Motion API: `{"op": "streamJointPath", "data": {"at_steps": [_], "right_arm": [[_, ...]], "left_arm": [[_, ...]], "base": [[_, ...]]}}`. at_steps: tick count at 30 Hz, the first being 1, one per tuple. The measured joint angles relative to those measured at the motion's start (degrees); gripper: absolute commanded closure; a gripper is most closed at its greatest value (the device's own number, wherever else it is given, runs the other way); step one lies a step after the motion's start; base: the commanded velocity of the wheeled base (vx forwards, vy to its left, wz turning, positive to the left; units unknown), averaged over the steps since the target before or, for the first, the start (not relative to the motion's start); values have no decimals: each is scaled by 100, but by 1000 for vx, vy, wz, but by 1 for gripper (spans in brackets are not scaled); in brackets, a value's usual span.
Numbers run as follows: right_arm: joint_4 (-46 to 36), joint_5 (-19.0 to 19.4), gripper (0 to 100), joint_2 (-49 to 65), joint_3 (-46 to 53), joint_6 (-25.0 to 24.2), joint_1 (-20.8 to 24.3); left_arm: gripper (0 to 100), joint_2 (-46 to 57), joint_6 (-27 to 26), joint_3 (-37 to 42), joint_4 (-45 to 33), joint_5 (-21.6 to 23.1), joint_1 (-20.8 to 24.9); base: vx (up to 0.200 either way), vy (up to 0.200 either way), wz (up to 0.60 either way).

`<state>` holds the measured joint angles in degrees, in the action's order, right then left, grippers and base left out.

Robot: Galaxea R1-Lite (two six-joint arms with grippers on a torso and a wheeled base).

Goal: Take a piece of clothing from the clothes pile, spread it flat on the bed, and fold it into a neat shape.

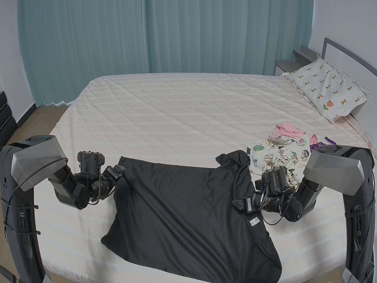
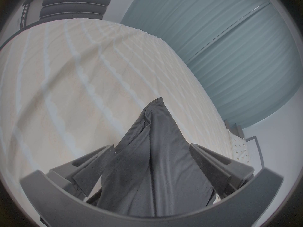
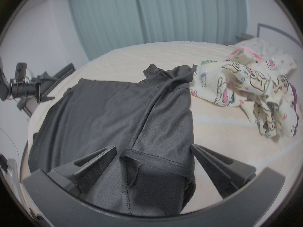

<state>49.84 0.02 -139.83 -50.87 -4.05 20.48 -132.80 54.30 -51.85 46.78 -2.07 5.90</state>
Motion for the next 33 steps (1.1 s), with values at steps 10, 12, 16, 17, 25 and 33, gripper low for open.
{"op": "streamJointPath", "data": {"at_steps": [10, 12, 16, 17, 25, 33], "right_arm": [[-339, -577, 0, -183, -251, 875, 18], [-268, -585, 0, -188, -238, 869, -72], [-66, -590, 0, -122, -67, 872, -339], [-9, -588, 0, -89, -6, 873, -423], [258, -410, 0, 226, 499, 872, -1235], [514, -29, 0, 361, 749, 768, -2030]], "left_arm": [[0, 149, 180, 783, 484, 101, 11], [0, 166, 184, 817, 508, 104, 5], [0, 188, 184, 866, 574, 104, 0], [0, 190, 187, 877, 588, 104, -4], [0, 201, 187, 931, 613, 104, -6], [0, 202, 187, 974, 621, 106, -4]], "base": [[0, 0, 0], [0, 0, 0], [0, 0, 0], [0, 0, 0], [0, 0, 0], [0, 0, 0]]}}
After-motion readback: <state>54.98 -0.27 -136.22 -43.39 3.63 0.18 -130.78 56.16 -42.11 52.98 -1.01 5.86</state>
